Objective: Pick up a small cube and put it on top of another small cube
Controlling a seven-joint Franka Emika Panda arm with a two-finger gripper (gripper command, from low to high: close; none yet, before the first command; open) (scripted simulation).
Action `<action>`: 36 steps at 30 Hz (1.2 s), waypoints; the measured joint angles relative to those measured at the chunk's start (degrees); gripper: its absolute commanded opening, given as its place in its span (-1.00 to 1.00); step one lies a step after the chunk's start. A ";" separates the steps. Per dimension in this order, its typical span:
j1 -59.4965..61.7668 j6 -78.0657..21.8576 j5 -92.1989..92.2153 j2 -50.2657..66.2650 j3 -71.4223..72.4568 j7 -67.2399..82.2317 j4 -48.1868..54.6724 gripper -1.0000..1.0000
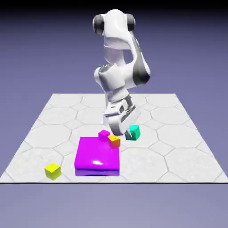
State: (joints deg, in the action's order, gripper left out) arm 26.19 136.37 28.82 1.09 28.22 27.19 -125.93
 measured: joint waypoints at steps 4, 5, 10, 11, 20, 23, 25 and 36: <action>8.12 0.03 -0.33 -2.18 6.22 -9.60 0.48 -1.00; 10.24 0.04 -0.41 -2.73 7.83 -12.00 0.61 -1.00; 20.64 0.07 -0.82 -5.46 15.77 -24.00 1.21 -1.00; 22.71 0.08 -0.90 -6.00 17.36 -26.40 1.33 -1.00; 41.34 0.16 -1.66 -10.91 31.63 -48.02 2.42 -1.00; 47.57 0.18 -1.92 -12.55 36.38 -55.23 2.79 -1.00; 51.73 0.20 -2.09 -13.64 39.55 -60.03 3.03 -1.00; 74.57 0.29 -3.06 -19.64 56.98 -86.49 4.36 -1.00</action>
State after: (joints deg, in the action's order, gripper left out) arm 100.76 136.67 25.76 -18.55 85.20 -59.30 -121.57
